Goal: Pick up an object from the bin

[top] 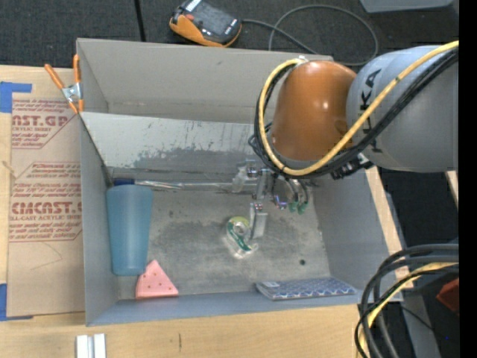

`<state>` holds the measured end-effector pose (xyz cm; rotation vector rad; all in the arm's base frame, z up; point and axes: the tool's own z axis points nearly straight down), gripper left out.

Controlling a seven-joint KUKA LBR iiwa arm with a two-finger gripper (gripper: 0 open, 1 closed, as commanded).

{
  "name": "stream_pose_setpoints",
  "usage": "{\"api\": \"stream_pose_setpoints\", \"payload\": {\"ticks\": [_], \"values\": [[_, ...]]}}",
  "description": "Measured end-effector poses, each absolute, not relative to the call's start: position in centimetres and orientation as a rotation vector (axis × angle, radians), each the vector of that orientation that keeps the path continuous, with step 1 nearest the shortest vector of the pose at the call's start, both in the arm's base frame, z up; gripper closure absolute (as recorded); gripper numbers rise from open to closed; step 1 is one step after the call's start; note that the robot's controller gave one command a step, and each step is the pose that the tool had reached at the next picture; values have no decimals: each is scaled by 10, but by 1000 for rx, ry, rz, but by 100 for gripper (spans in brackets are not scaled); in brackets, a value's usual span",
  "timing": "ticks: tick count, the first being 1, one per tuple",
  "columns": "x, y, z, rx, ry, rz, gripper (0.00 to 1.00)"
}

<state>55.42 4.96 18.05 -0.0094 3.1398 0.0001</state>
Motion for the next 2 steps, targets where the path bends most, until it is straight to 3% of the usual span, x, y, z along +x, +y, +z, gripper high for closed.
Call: {"api": "stream_pose_setpoints", "payload": {"ticks": [1, 2], "values": [[539, 30, 159, 3, 3140, 3, 0], [539, 13, 124, 86, 3137, 4, 0]]}}
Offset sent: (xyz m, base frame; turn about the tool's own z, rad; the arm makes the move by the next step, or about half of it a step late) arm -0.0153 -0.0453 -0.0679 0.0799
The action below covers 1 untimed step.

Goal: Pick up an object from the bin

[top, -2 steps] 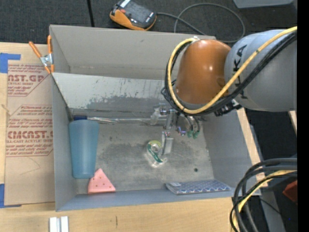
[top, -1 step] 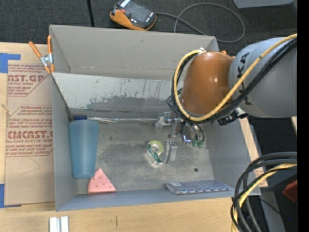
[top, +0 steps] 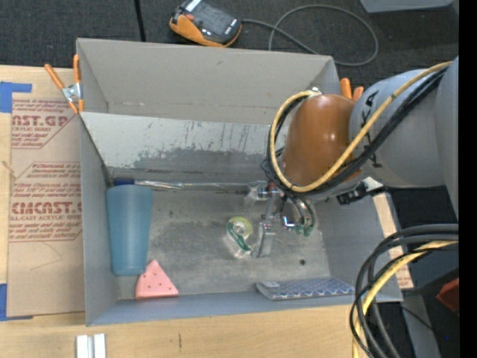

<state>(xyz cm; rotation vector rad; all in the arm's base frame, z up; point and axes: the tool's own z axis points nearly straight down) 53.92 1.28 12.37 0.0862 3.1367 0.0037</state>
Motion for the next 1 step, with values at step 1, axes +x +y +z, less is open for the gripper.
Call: {"api": "stream_pose_setpoints", "payload": {"ticks": [1], "values": [[530, 25, 71, 242, 3131, 5, 100]]}}
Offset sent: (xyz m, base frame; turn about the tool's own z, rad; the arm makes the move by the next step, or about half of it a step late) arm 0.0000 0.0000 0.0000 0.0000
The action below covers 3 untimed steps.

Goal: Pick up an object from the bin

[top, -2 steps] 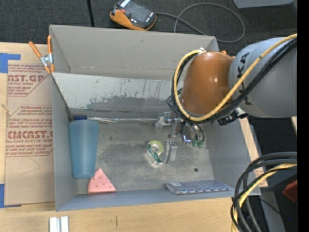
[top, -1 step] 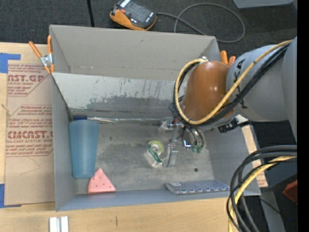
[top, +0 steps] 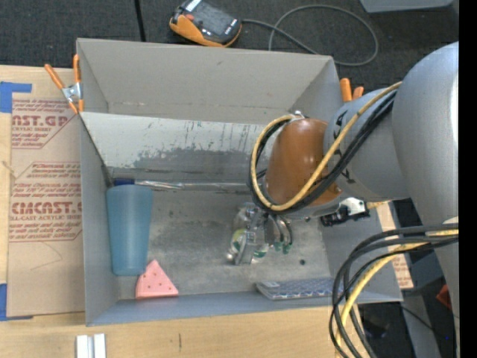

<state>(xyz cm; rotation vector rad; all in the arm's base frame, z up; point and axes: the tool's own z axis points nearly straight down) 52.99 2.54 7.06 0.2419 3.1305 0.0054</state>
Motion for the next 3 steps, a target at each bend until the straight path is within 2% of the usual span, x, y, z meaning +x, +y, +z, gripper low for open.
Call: {"api": "stream_pose_setpoints", "payload": {"ticks": [1, 2, 3], "values": [[530, 25, 71, 242, 3131, 6, 100], [525, 24, 100, 254, 3140, 4, 100], [530, 20, 139, 305, 3124, 7, 100]]}}
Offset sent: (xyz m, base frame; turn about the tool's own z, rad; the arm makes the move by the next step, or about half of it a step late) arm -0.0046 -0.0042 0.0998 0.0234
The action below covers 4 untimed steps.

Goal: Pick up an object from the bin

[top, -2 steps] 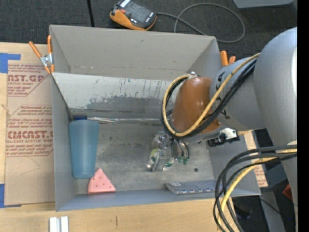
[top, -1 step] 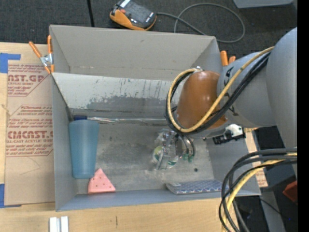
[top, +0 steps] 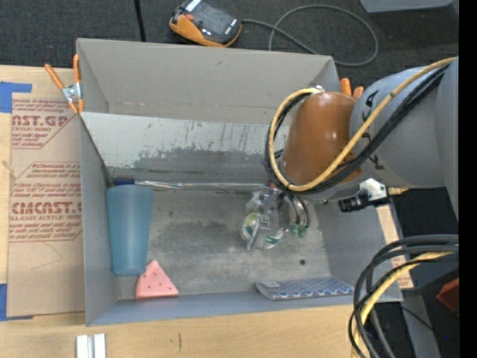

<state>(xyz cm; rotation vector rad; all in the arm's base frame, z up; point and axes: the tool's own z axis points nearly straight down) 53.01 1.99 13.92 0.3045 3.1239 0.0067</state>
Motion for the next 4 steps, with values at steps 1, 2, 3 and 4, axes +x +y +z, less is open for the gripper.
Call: {"api": "stream_pose_setpoints", "payload": {"ticks": [1, 2, 3, 4], "values": [[524, 18, 150, 303, 3125, 5, 100], [522, 17, 182, 290, 3138, 5, 100], [527, 2, 174, 337, 3106, 10, 100], [517, -11, 122, 393, 3121, 5, 100]]}}
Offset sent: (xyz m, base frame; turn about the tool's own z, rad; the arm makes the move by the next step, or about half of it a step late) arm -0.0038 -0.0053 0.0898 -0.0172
